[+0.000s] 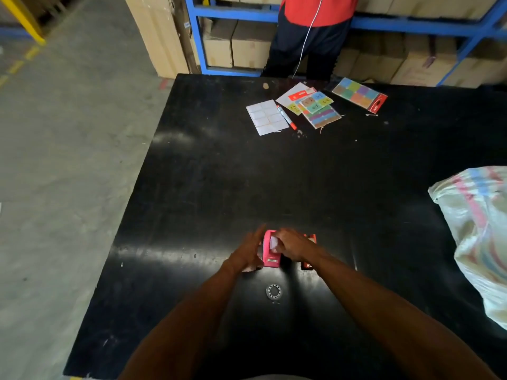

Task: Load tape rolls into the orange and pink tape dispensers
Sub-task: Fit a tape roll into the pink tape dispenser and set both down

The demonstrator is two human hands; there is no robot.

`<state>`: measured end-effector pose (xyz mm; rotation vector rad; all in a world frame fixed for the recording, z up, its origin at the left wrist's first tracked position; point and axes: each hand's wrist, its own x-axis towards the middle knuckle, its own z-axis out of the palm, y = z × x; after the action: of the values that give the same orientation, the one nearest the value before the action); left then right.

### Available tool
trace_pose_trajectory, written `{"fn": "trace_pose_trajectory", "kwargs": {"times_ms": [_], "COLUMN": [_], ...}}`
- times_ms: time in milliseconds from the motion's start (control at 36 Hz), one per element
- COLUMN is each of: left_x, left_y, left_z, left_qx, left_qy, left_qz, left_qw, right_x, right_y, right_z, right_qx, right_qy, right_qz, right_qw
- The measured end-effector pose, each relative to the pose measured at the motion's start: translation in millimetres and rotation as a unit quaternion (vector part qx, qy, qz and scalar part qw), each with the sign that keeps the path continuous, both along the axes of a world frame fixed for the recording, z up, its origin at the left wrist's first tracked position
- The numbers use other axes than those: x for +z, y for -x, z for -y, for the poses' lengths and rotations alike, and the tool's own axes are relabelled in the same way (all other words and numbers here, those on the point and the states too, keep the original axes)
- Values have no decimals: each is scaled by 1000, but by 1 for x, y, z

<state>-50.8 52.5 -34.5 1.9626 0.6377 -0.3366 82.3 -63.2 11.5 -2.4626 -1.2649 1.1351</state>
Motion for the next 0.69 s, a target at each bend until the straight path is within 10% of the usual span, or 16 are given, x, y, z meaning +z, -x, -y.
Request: {"fn": "trace_pose_trajectory", "kwargs": {"times_ms": [111,333,694], "left_x": [3,28,51], "left_y": [9,11,19], "left_z": [-1,16,20], "left_qx": [78,204,223], "left_qy": [-51,191,195], "left_qz": [46,83,112], "left_qw": [995,957,949], "right_x": [8,33,49], "right_y": [0,12,24], "right_z": [3,7,17], "right_qx": [-6,-14,-47], "right_qy": [-17,-86,-103], "right_qz": [7,9,6], "right_qw": [1000,996,994]}}
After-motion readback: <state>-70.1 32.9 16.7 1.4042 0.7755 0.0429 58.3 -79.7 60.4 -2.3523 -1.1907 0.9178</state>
